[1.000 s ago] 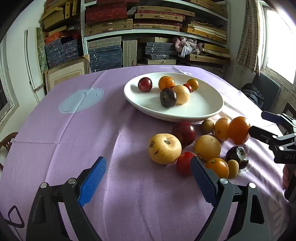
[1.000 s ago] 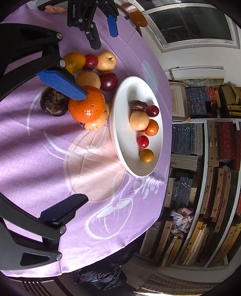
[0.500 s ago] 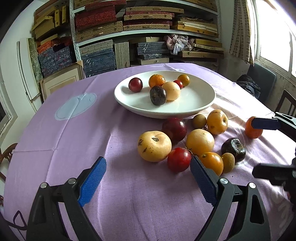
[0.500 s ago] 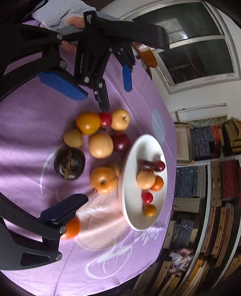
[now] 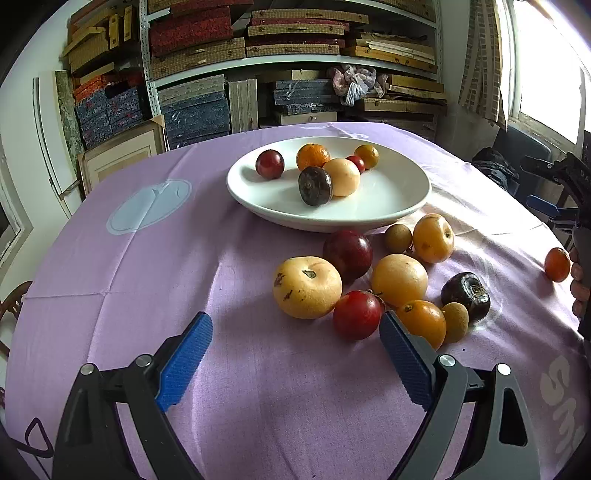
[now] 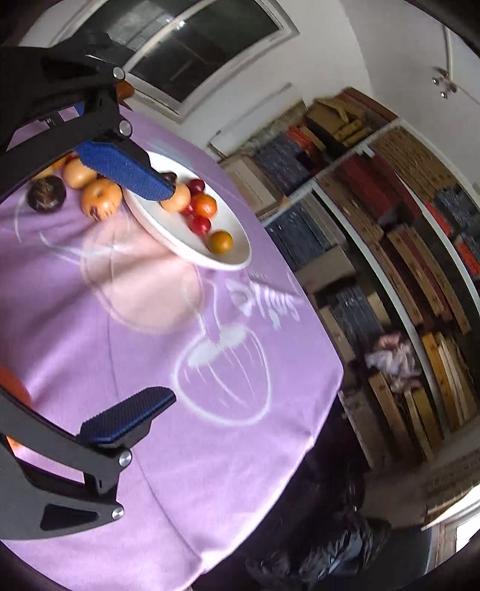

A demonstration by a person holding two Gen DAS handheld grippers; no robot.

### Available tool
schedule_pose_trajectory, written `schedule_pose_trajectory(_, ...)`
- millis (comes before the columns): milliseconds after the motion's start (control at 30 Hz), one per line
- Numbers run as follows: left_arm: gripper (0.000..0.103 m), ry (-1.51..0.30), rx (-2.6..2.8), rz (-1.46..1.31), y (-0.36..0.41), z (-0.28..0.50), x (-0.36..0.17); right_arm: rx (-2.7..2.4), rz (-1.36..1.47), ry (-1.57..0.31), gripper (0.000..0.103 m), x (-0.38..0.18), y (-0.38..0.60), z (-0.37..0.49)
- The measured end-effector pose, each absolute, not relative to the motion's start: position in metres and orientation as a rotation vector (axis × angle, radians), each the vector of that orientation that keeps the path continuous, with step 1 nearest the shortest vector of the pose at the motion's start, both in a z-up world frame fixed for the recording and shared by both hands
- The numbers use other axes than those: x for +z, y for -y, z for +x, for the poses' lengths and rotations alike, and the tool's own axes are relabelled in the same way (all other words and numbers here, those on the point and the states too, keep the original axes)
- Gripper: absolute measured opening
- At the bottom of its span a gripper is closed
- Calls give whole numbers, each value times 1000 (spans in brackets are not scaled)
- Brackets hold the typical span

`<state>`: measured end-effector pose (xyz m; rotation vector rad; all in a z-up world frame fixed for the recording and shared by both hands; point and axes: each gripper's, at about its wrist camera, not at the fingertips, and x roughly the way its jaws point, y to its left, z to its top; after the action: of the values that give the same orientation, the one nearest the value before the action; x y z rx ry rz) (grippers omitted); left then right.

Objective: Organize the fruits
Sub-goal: 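Reach the right tool to the stray mandarin on the cloth and grasp it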

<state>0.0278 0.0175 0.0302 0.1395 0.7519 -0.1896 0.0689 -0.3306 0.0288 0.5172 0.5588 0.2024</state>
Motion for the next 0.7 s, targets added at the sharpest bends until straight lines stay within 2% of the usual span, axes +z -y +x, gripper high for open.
schedule_pose_trajectory(167, 92, -754, -193, 127, -20, 28, 30, 276, 390, -635, 99, 33, 305, 65)
schedule_pose_trajectory(367, 92, -772, -197, 97, -24, 31, 29, 214, 20, -605, 99, 47, 289, -5)
schedule_pose_trajectory(567, 92, -770, -203, 101, -22, 30, 29, 165, -104, -744, 99, 16, 328, -69)
schedule_pose_trajectory(700, 93, -779, -202, 99, -22, 31, 27, 85, -73, -780, 99, 5, 367, -103)
